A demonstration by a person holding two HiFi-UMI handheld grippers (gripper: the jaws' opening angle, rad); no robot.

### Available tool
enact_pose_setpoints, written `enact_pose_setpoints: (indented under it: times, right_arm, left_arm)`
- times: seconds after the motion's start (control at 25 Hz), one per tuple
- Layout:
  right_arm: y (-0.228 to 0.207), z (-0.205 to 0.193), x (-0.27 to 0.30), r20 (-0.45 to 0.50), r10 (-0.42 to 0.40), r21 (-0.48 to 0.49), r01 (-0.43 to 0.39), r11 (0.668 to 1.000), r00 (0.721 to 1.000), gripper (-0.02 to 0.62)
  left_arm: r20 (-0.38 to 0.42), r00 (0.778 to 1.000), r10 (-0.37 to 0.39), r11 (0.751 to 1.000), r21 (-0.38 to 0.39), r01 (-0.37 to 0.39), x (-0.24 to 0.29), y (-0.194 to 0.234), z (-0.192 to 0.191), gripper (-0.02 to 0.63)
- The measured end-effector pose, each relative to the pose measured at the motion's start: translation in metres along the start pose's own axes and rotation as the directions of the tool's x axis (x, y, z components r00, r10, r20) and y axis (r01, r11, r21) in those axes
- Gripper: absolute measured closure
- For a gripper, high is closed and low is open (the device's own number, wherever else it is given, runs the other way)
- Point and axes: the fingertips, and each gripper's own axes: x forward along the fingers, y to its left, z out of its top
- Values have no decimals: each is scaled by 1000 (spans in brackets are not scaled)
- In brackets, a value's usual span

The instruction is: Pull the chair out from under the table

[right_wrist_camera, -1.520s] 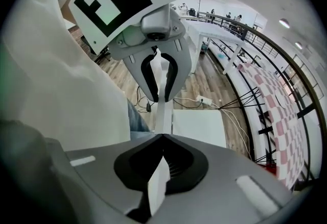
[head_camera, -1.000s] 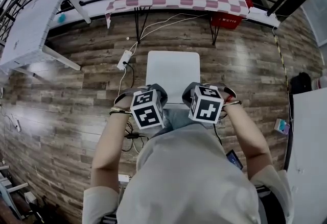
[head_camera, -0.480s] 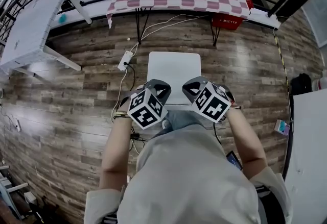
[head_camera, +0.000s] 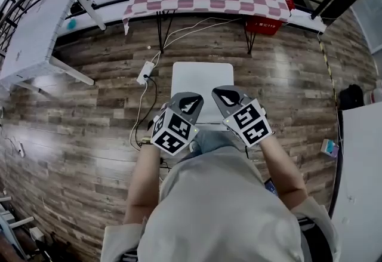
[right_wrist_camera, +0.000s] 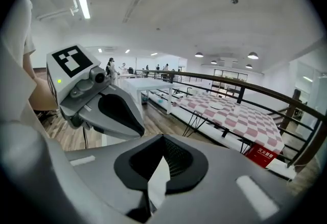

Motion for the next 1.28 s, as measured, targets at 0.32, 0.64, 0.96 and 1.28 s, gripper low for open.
enact_pose_setpoints:
  times: [0.32, 0.64, 0.96, 1.28]
  right_arm:
    - [-17, 12, -11, 154, -120, 160, 95, 983, 981, 595]
    - [-32, 20, -16, 250, -194, 357, 96, 929, 949, 596]
    - [-21, 27, -10, 303, -166, 393, 36, 919, 938, 597]
    - [-19, 33, -10, 297, -151, 338, 45, 940, 943, 597]
  left_arm:
    - [164, 974, 158, 981, -135, -137, -8, 22, 25, 595]
    - [264, 932, 249, 937, -311, -162, -18, 38, 38, 595]
    - [277, 920, 276, 915, -368, -163, -17, 40, 34, 595]
    - [274, 922, 274, 916, -367, -163, -12, 44, 35, 595]
